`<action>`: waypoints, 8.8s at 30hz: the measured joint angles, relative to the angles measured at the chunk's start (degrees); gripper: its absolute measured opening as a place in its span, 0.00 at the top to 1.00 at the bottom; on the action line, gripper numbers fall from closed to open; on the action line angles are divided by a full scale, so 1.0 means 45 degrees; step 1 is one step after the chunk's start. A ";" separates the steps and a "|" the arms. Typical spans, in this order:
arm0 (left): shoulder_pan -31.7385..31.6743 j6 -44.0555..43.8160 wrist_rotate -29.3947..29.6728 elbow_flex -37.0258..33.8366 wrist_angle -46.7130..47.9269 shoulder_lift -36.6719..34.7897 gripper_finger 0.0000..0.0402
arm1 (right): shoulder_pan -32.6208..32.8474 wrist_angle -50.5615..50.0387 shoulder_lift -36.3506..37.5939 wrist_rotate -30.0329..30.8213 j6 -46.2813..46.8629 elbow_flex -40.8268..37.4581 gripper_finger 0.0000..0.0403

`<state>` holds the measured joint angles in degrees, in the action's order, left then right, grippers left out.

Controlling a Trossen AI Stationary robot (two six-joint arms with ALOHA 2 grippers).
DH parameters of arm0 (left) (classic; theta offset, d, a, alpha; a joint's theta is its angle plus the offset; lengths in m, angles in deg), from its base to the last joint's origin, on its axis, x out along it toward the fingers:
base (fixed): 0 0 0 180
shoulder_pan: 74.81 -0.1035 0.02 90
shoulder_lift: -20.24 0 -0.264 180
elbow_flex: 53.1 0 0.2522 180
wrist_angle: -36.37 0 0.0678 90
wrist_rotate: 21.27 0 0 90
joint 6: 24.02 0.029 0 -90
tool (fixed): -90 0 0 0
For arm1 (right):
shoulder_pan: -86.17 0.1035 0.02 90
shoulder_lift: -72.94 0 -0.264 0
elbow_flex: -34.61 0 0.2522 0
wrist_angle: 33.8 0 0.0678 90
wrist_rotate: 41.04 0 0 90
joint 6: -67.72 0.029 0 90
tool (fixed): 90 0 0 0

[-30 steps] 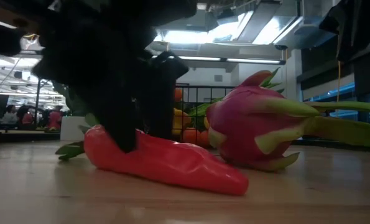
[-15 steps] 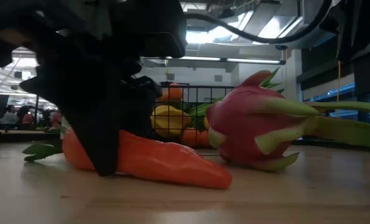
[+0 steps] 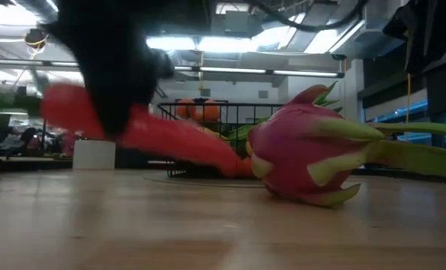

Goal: Build produce basket
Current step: Put the carrot into the wire basket, then put the dragon fruit into the wire basket

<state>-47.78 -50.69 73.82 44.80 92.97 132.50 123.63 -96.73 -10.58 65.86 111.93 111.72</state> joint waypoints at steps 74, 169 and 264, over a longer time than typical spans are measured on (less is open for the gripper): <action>-0.8573 0.1489 0.3399 0.6290 0.1338 0.0074 0.80 | 0.0010 0.0050 0.0000 -0.0003 0.0499 0.0000 0.71; -0.3557 0.6186 0.3492 -1.4270 -0.9746 -1.7798 0.57 | -0.0002 0.1188 -0.0340 0.0981 0.0369 -0.0005 0.71; -0.4643 0.7051 0.1709 -1.8602 -1.0536 -2.4916 0.57 | 0.0015 0.6060 -0.3233 -0.0717 0.0431 0.0069 0.71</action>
<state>-68.68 -18.96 81.50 -38.91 45.56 20.38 123.69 -69.46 -25.13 62.64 113.86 112.03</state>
